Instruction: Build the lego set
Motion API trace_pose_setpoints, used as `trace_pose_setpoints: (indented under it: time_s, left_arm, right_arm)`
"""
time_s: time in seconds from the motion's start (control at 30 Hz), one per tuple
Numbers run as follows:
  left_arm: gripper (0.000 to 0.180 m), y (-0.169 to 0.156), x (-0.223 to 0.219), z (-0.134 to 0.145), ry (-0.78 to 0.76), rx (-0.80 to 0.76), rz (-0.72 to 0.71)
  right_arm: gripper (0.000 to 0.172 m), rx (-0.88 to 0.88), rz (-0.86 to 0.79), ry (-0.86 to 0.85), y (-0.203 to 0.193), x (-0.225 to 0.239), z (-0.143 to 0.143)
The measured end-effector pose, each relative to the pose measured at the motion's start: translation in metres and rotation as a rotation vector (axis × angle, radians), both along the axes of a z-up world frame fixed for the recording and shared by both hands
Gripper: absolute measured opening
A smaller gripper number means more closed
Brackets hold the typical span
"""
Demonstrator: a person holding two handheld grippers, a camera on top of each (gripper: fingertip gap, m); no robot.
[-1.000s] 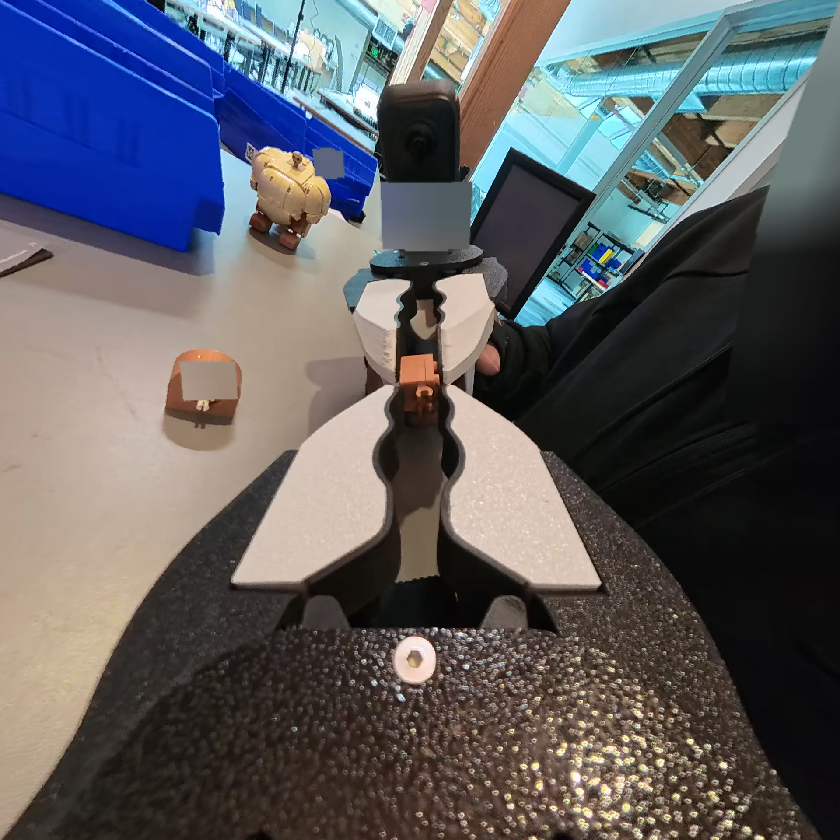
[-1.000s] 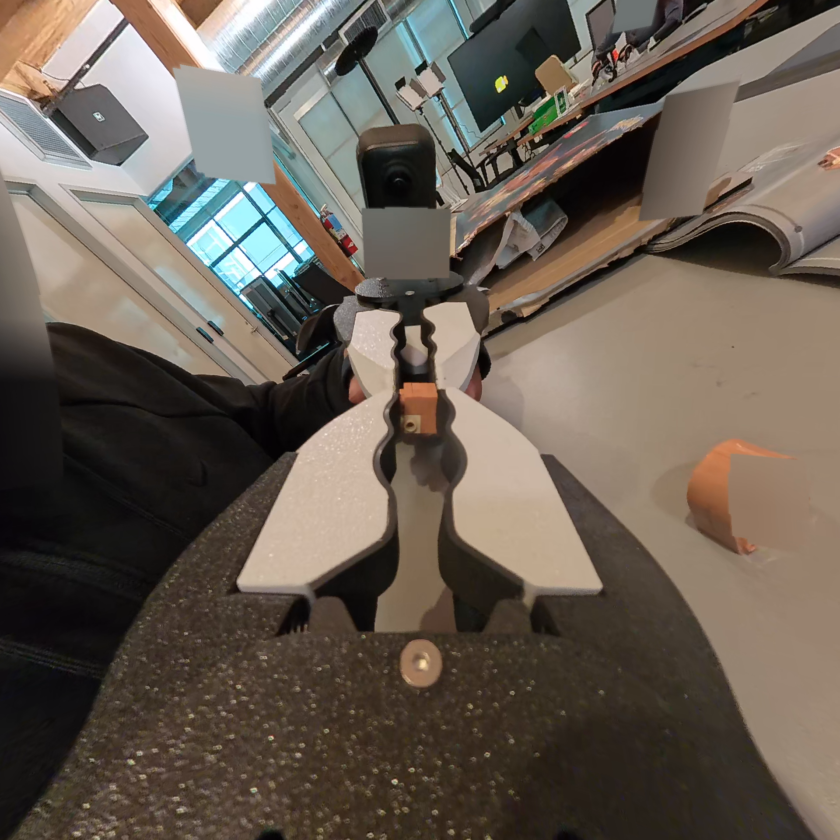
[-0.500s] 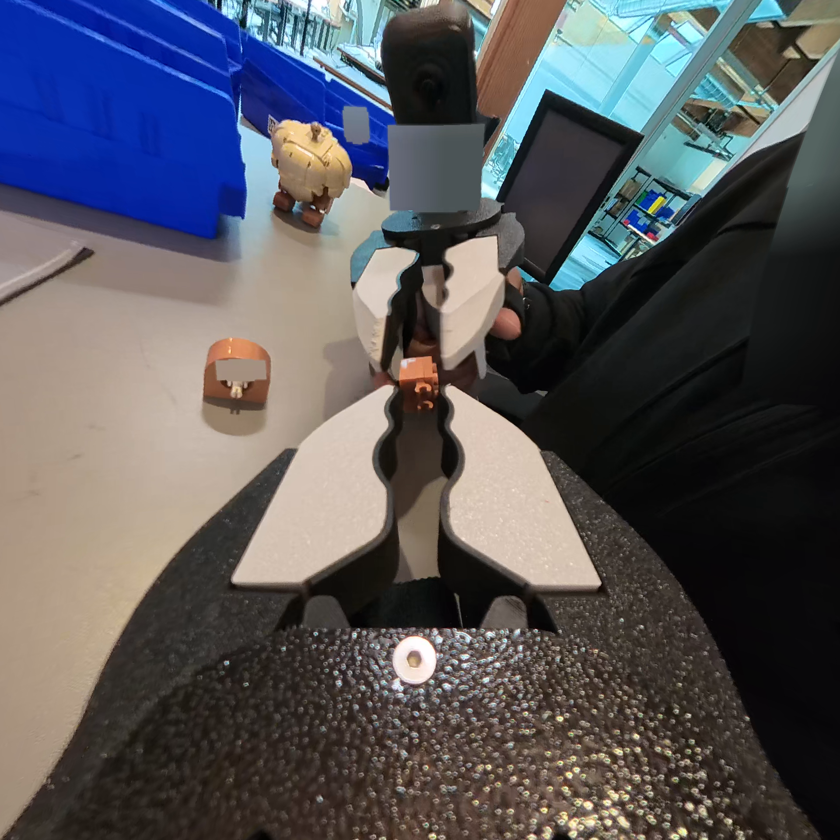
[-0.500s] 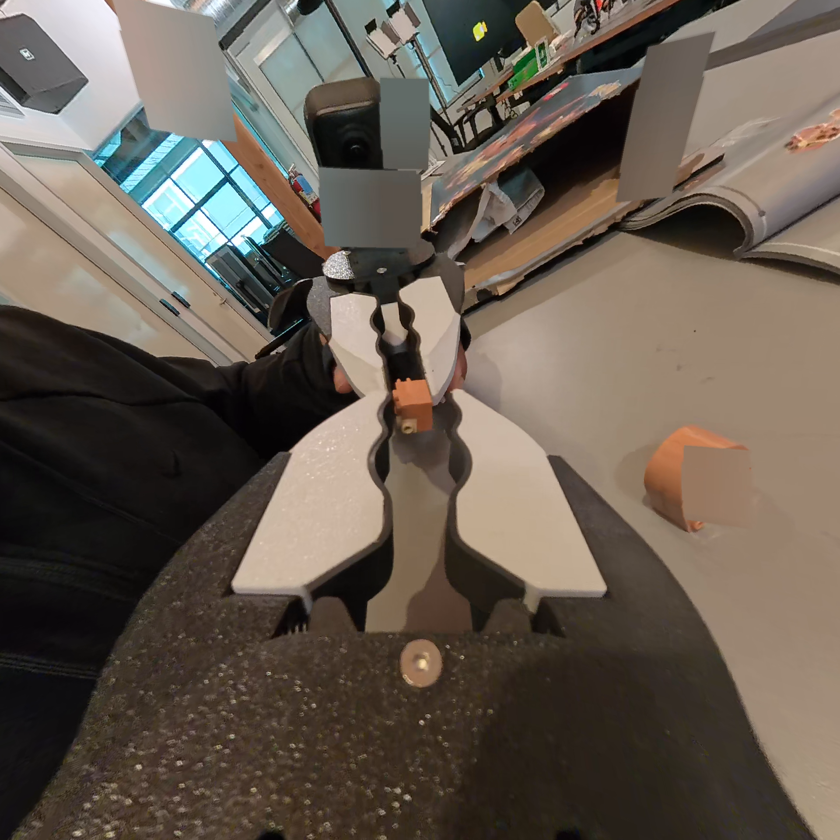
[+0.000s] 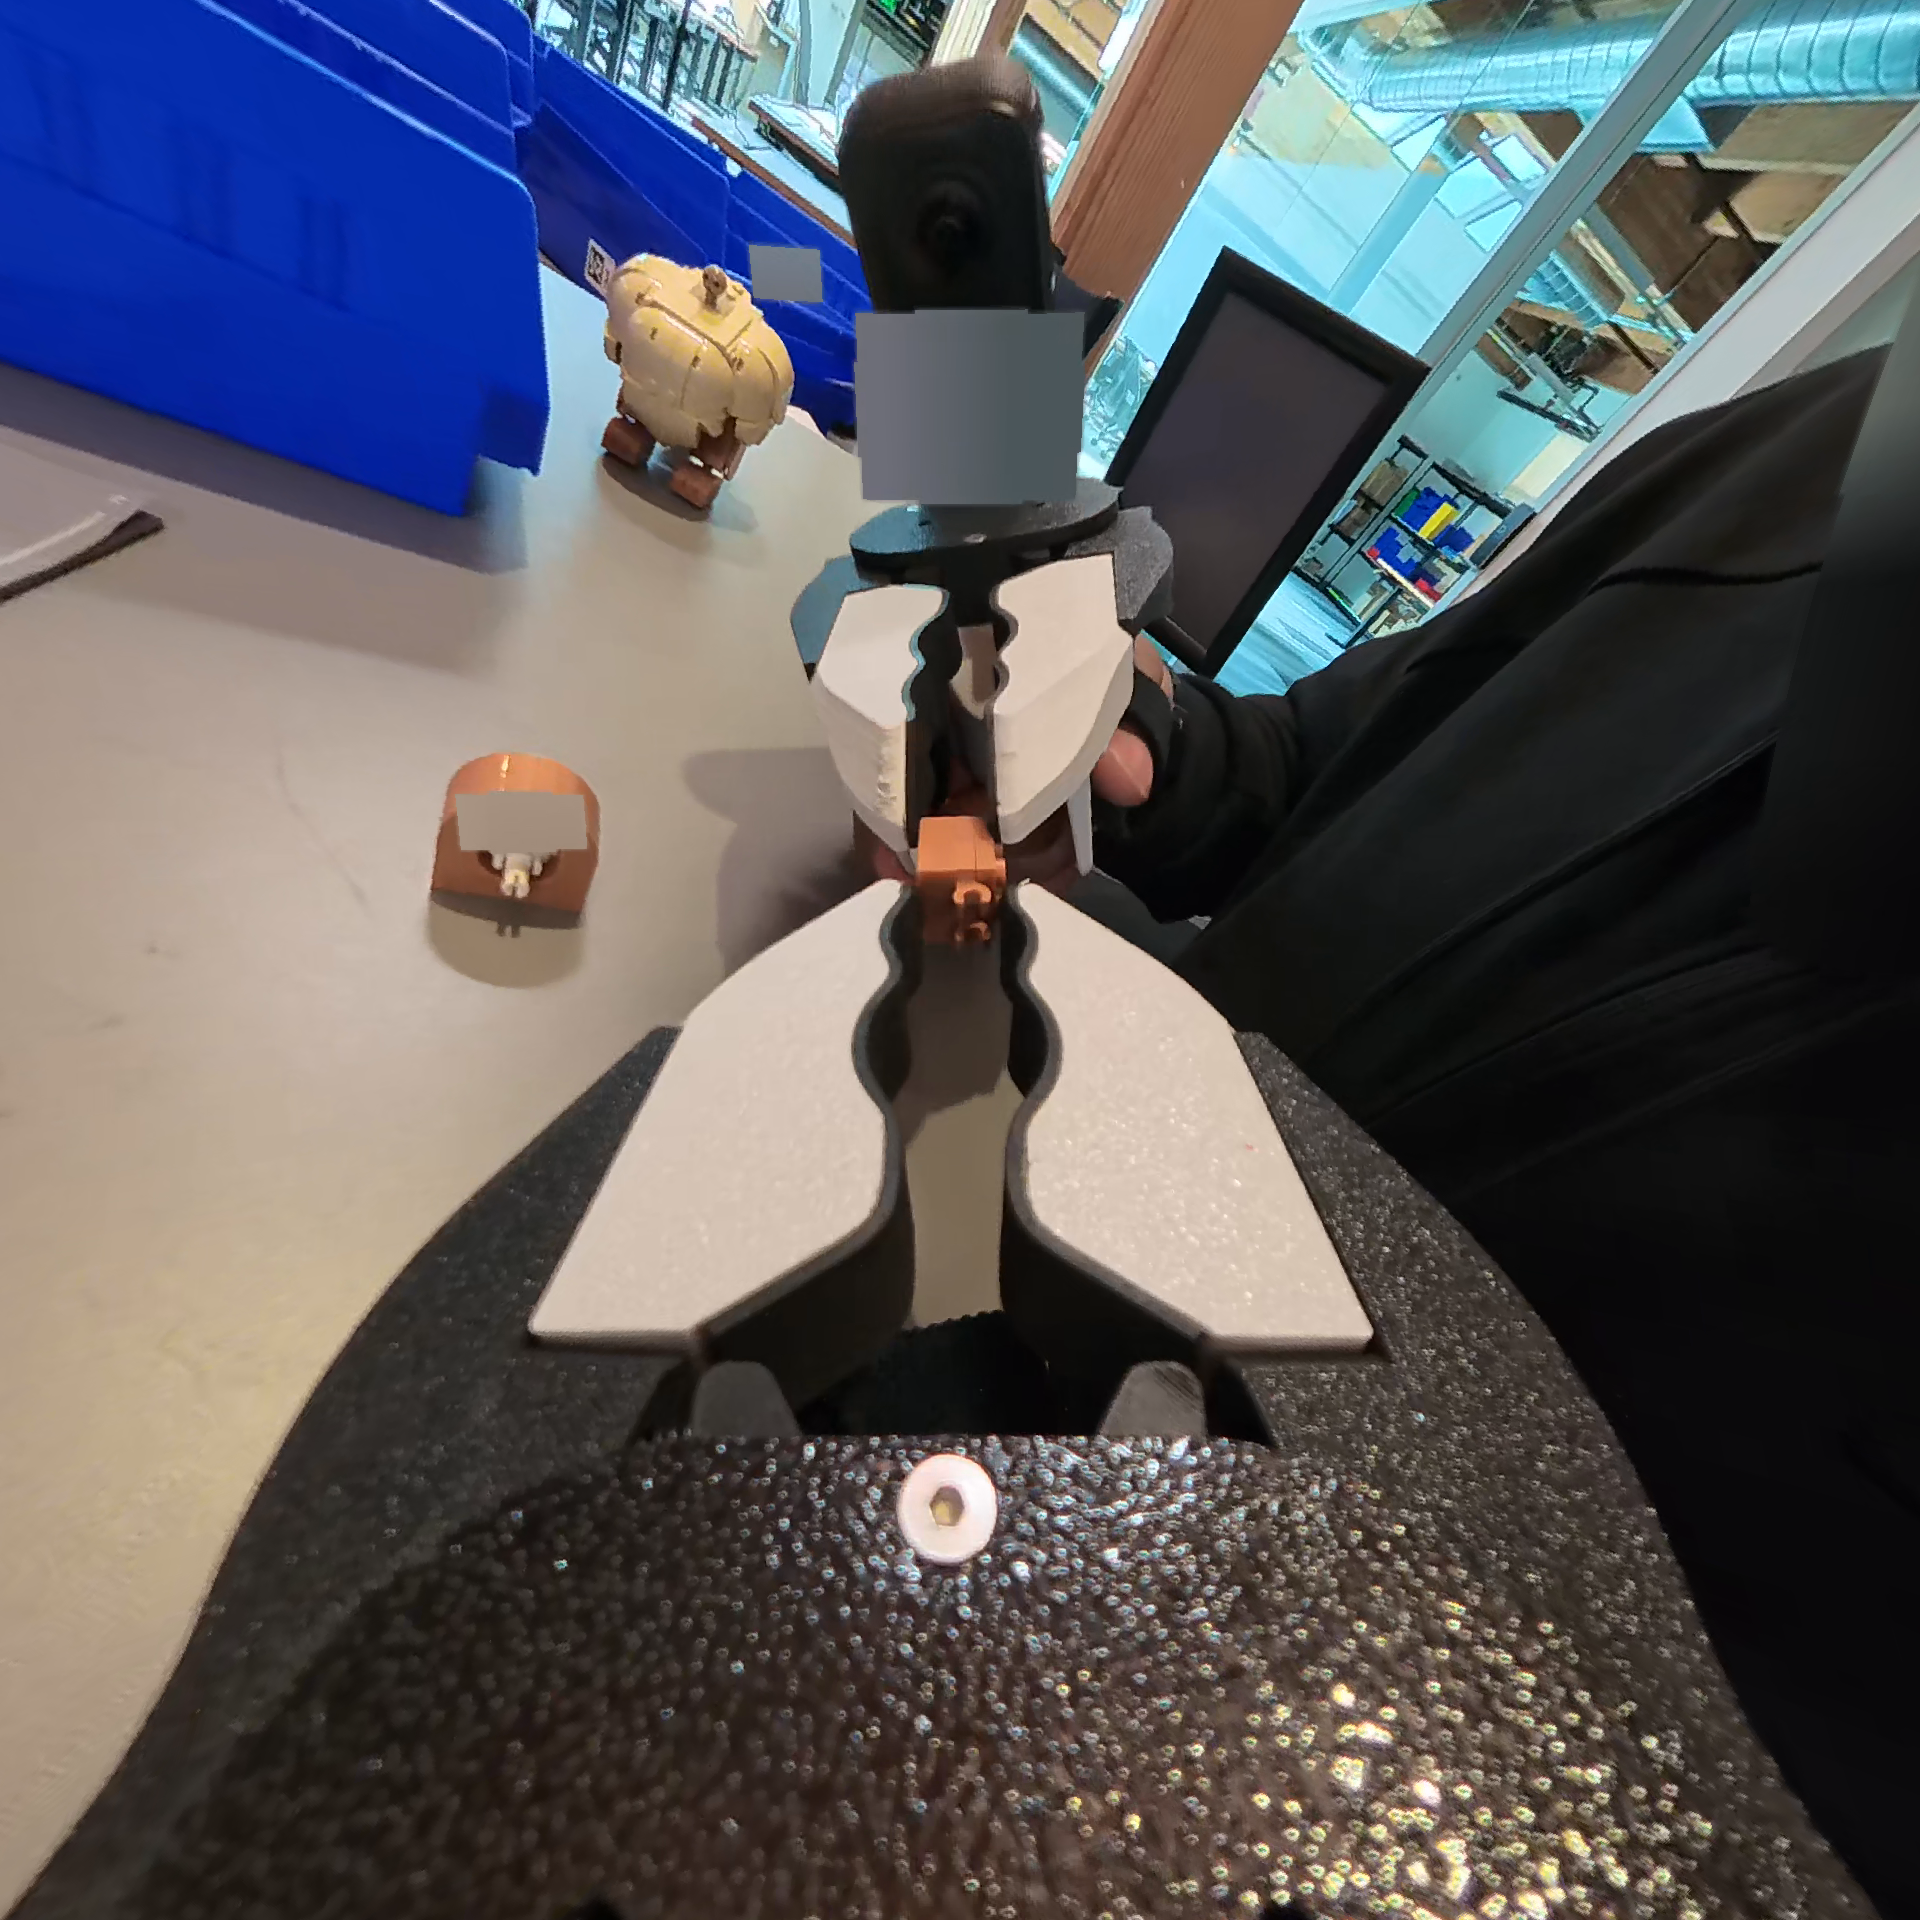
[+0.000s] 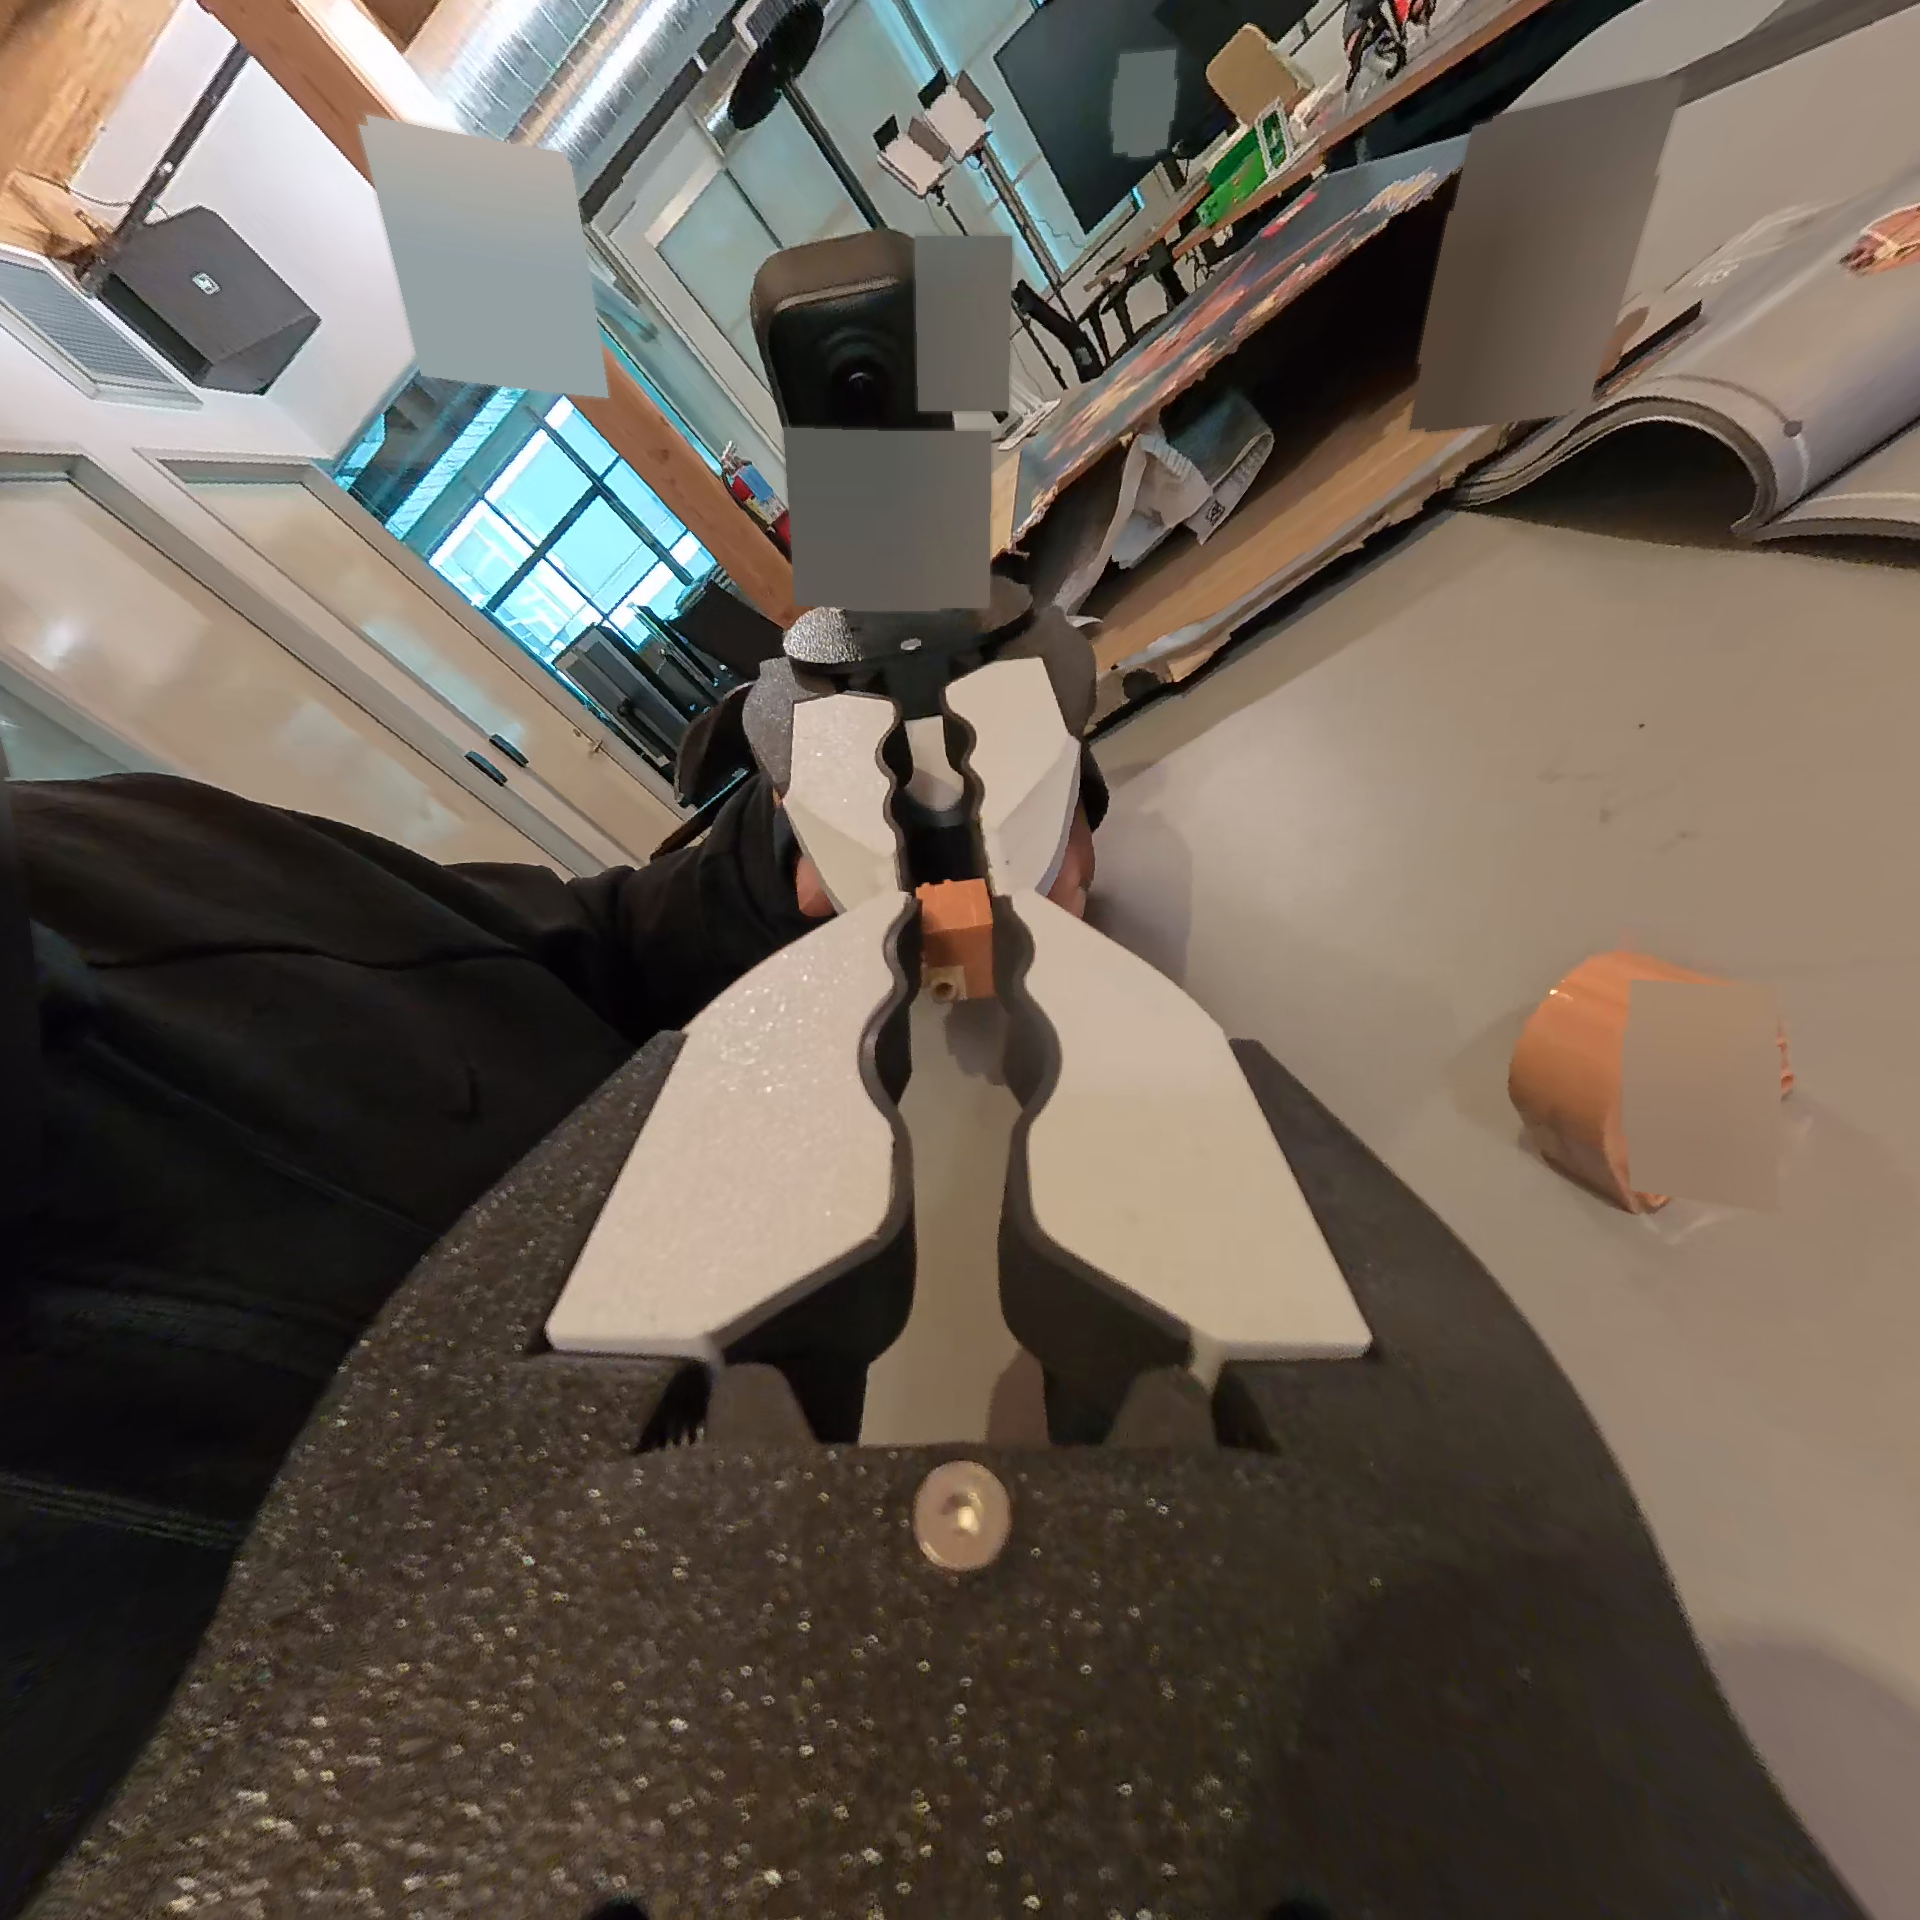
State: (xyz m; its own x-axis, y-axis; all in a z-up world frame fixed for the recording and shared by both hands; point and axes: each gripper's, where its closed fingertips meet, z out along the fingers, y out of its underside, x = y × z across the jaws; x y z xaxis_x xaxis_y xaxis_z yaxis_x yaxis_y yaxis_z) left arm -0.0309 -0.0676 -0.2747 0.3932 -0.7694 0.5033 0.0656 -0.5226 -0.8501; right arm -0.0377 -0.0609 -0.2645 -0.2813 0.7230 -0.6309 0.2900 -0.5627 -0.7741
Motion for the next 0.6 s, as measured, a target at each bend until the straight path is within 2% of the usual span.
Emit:
trace_pose_setpoints:
  time_s: [0.2, 0.27, 0.37, 0.5, 0.57, 0.6]
  left_arm:
    - [0.014, 0.0, 0.0, 0.002, -0.019, -0.004, -0.007]
    - [0.013, 0.001, -0.001, 0.002, -0.015, -0.001, 0.001]
    - [0.013, 0.001, -0.003, 0.003, -0.018, -0.003, 0.005]
    - [0.014, -0.001, 0.001, 0.003, -0.01, -0.002, -0.016]
    - [0.014, 0.0, 0.003, 0.002, -0.006, -0.005, -0.02]
    - [0.014, 0.0, 0.002, 0.003, -0.012, -0.006, -0.015]
  right_arm:
    - [0.013, -0.011, -0.001, 0.018, 0.002, 0.002, 0.003]
    - [0.024, -0.012, -0.014, 0.033, 0.005, 0.004, 0.006]
    - [0.029, 0.011, -0.012, 0.025, 0.006, 0.006, 0.004]
    - [0.028, 0.041, 0.02, -0.002, -0.002, 0.003, 0.0]
    - [0.015, 0.032, 0.024, 0.002, -0.005, 0.001, 0.0]
    - [0.015, 0.014, 0.02, 0.006, -0.004, 0.001, 0.001]
